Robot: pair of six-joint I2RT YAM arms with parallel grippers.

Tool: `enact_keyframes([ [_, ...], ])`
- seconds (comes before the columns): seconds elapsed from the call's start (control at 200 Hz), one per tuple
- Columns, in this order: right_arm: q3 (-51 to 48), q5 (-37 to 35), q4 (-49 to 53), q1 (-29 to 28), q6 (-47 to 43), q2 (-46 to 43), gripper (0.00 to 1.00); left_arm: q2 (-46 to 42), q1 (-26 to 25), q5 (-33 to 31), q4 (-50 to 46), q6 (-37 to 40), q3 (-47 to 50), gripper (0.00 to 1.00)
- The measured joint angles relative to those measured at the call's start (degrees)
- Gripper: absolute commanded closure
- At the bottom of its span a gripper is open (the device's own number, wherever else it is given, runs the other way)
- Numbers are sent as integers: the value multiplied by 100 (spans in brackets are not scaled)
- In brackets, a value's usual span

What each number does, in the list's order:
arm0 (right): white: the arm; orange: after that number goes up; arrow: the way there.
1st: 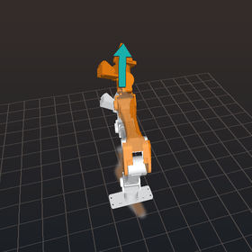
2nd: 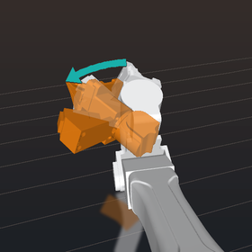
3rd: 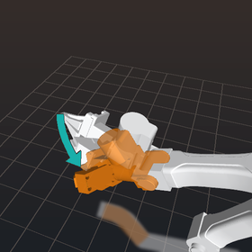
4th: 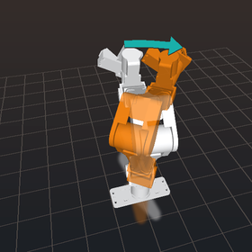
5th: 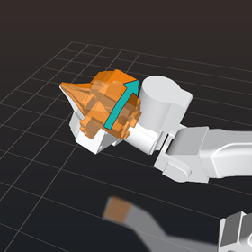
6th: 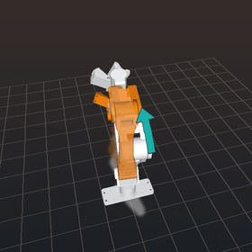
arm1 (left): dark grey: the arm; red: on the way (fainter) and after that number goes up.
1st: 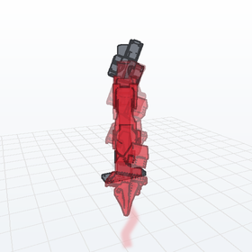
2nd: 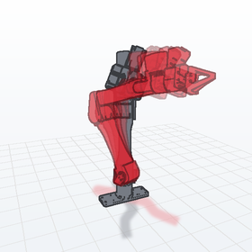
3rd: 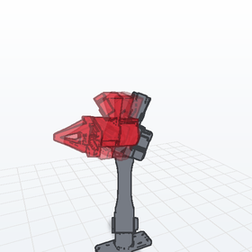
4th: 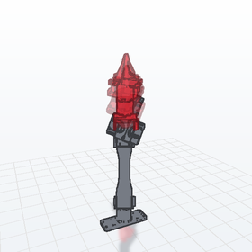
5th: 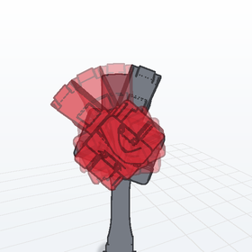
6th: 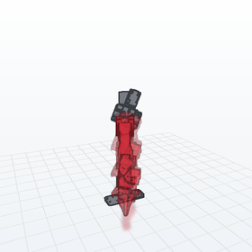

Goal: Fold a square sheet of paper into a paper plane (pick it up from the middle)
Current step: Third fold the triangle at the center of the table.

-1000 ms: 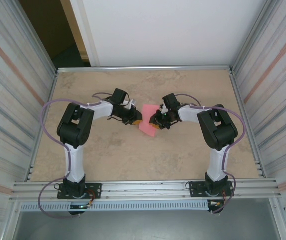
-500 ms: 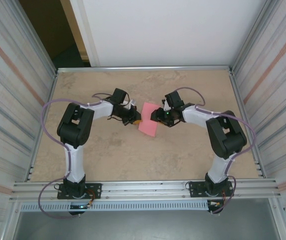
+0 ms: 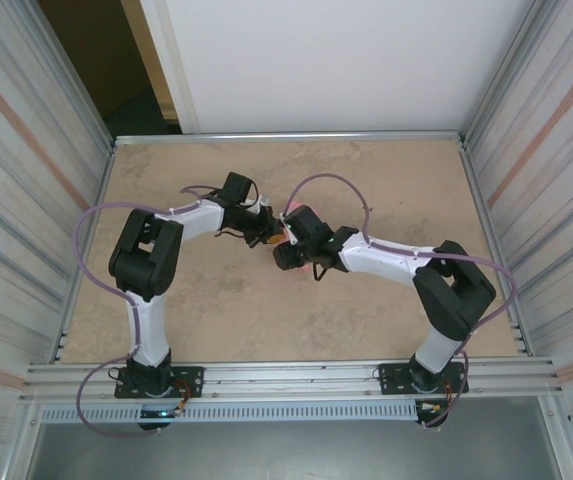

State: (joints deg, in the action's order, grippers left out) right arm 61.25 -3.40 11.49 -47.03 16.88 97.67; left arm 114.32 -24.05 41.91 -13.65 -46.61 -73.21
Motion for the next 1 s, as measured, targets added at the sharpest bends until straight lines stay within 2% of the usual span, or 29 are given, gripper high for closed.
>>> enact_keyframes([
  [0.236, 2, -358, -103, -151, -111, 446, 35, 0, 0, 2, 0, -83, 0, 96],
  [0.401, 2, -629, -144, -177, -114, 516, 37, 0, 0, 2, 0, -127, 0, 96],
  [0.752, -72, -1137, -404, -177, -216, 356, 59, 0, 0, 2, 0, -129, 0, 95],
  [0.997, -96, -1178, -457, -170, -282, 278, 77, 0, 0, 4, 0, -131, 9, 93],
])
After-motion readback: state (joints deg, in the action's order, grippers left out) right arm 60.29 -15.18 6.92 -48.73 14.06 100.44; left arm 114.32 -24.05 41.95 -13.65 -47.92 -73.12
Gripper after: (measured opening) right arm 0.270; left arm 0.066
